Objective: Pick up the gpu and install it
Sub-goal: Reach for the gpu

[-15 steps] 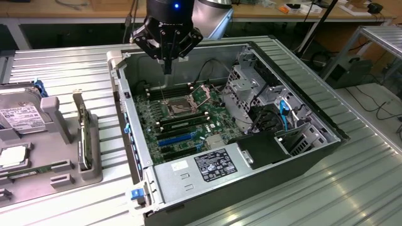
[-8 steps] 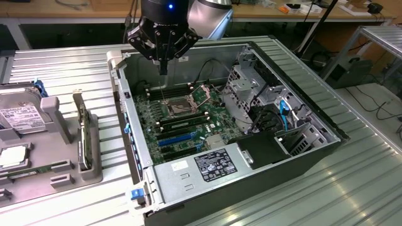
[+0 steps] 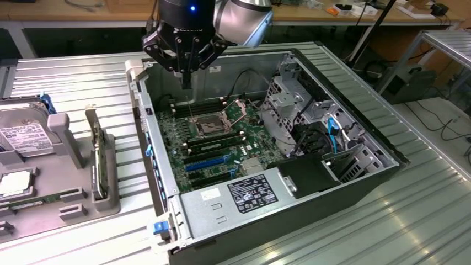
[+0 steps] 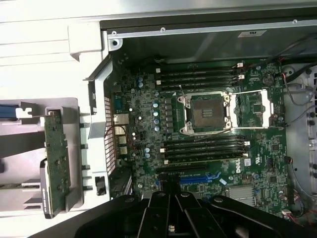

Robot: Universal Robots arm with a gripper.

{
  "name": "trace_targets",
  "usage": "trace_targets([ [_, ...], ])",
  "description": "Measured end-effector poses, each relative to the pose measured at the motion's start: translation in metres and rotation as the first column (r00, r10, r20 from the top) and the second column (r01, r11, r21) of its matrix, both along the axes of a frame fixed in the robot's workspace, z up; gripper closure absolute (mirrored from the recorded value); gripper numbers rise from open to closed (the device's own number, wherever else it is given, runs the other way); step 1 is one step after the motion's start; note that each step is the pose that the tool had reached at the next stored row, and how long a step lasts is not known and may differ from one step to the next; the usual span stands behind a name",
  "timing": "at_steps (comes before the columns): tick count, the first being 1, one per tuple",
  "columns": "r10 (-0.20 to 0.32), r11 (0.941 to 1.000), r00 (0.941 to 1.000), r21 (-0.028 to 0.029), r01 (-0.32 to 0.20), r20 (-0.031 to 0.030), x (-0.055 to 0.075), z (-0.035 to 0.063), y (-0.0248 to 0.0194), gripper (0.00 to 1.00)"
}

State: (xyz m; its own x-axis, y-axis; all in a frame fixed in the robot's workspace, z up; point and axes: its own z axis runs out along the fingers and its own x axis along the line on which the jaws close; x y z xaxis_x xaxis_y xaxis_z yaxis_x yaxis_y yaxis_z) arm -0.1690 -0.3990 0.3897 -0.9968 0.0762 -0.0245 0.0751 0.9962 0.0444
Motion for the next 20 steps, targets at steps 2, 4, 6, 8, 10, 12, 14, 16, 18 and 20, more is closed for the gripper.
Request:
trace_targets([
  [2,0.0,1.0,1.0,-0.0001,0.0,0.0,-0.003,-0.0003,0.0,0.9],
  [4,0.0,1.0,1.0,-0.0001,0.0,0.0,-0.004,-0.0004,0.0,0.9],
  [6,0.0,1.0,1.0,0.0,0.0,0.0,-0.007,-0.0008,0.0,0.9],
  [8,0.0,1.0,1.0,-0.0001,0.0,0.0,-0.01,-0.0011,0.0,0.9],
  [10,0.0,1.0,1.0,-0.0001,0.0,0.0,-0.012,-0.0013,0.0,0.9],
  [12,0.0,1.0,1.0,0.0,0.0,0.0,-0.014,-0.0015,0.0,0.9],
  [14,0.0,1.0,1.0,-0.0001,0.0,0.0,-0.017,-0.0018,0.0,0.9],
  [16,0.0,1.0,1.0,-0.0001,0.0,0.0,-0.02,-0.002,0.0,0.9],
  [18,0.0,1.0,1.0,-0.0001,0.0,-0.0001,-0.024,-0.0023,0.0,0.9],
  [20,0.0,1.0,1.0,0.0,0.0,0.0,-0.027,-0.0025,0.0,0.9],
])
